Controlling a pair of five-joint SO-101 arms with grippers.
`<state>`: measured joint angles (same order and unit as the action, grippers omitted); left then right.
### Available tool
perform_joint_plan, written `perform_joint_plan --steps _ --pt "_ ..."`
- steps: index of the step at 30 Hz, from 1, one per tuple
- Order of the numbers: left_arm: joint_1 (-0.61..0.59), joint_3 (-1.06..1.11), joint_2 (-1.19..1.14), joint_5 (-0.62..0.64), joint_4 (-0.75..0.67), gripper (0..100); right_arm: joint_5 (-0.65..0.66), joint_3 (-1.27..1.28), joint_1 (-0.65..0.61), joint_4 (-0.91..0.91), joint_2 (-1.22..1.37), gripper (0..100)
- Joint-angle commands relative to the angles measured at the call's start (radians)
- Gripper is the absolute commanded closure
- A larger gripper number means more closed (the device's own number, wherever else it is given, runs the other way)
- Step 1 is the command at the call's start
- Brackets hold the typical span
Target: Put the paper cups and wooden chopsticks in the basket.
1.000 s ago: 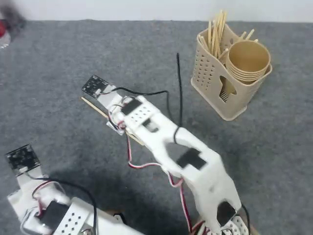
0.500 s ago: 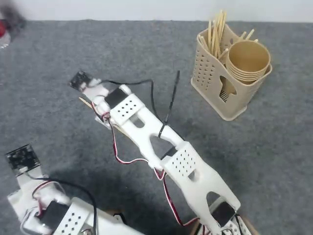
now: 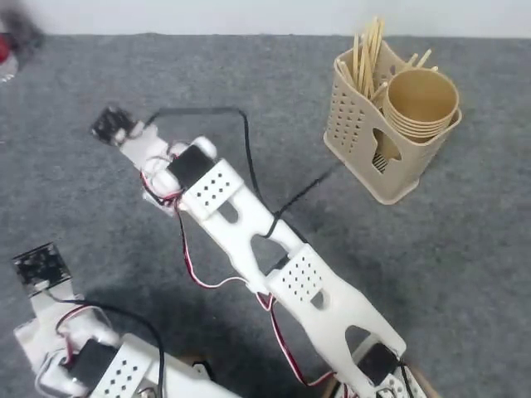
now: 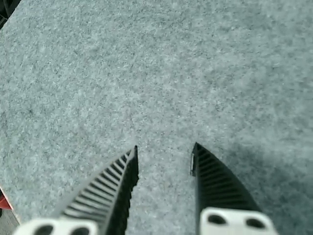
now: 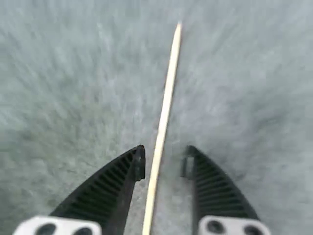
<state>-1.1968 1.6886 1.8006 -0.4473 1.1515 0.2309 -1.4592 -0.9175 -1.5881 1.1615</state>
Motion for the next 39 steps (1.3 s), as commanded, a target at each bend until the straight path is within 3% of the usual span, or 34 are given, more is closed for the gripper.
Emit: perform_joint_plan --steps 1,9,13,19,23,33,39 --pt "0.006 -0.007 0.018 -0.005 -0.014 83 0.005 0.023 -0.013 0.035 0.047 82.1" --pt "0.006 -0.007 0.018 -0.005 -0.014 83 0.014 -0.018 -0.022 0.024 0.131 85.4" --pt "0.006 -0.007 0.018 -0.005 -0.014 83 0.098 -0.02 -0.033 0.008 0.134 99.7" --pt "0.008 -0.007 0.018 -0.005 -0.014 83 0.173 -0.029 -0.022 -0.068 0.124 99.1" --pt "0.011 -0.007 0.018 -0.005 -0.014 83 0.176 -0.18 0.027 -0.202 0.05 99.1" --pt "0.012 -0.007 0.018 -0.005 -0.014 83 0.17 -0.198 0.18 -0.211 -0.595 99.1" --pt "0.012 -0.007 0.018 -0.005 -0.014 83 0.046 -0.026 0.24 -0.211 -0.955 99.1"
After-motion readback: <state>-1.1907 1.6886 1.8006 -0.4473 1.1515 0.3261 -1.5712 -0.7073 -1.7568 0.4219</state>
